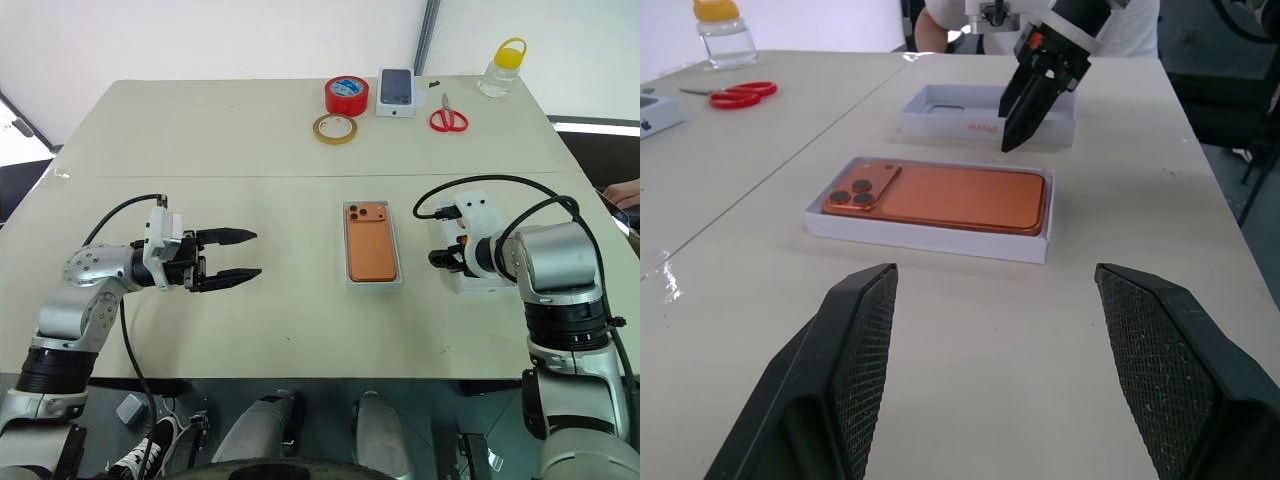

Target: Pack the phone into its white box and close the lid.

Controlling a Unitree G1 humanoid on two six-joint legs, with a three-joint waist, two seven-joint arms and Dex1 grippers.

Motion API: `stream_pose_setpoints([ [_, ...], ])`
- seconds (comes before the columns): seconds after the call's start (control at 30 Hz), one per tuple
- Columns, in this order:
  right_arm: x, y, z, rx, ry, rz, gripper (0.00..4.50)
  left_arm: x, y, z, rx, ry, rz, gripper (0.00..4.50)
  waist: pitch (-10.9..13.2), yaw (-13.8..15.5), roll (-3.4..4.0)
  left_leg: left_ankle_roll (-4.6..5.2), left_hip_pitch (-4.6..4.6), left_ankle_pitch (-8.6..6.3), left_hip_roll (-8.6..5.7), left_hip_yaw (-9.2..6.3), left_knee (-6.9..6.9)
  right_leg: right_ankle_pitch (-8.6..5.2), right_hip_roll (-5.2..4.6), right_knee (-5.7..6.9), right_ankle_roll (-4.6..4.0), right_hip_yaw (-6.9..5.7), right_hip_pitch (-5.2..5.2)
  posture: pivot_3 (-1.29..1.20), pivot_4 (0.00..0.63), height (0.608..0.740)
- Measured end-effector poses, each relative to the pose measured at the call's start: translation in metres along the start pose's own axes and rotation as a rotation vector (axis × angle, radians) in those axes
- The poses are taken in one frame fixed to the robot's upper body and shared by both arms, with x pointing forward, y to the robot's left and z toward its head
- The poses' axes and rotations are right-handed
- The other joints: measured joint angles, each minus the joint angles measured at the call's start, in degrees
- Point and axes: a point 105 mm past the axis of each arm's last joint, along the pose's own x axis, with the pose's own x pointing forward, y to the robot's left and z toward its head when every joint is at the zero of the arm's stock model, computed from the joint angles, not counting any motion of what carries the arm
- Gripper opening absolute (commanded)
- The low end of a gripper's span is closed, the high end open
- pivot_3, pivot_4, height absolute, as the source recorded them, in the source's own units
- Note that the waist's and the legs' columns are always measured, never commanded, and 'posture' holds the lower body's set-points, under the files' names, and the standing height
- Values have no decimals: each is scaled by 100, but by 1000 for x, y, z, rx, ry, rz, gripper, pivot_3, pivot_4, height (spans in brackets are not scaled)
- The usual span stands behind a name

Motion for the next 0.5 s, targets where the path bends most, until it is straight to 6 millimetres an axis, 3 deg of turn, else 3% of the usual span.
stream_pose_setpoints([
  [0.1, -1, -4, 2, 6, -6, -30, 3388, 0, 0, 0, 3, -1, 2, 3317, 0, -3, 0, 0, 0, 0, 1, 0, -2, 0, 1, 0, 0, 0, -2, 0, 150, 740],
  [0.2, 1, -4, 2, 9, -6, -50, 2571, 1, 1, 1, 9, -5, 10, 3361, 0, -4, 0, 0, 0, 0, 0, 0, -2, 0, 0, 0, 0, 0, -2, 0, 150, 740],
  [0.37, 3, -1, 2, 13, -9, -53, 70, 0, -1, -2, 2, -3, 26, 3361, 0, -13, 0, 0, 1, 0, 1, 0, -2, 0, 1, 1, 0, 0, 0, 0, 150, 740],
  [0.5, 5, -1, 2, 23, -16, -66, 23, -1, -1, -4, -6, 2, 37, 3361, 0, -11, 0, 0, 2, 0, 1, 0, -1, 0, 1, 1, 0, 0, 2, 0, 150, 740],
])
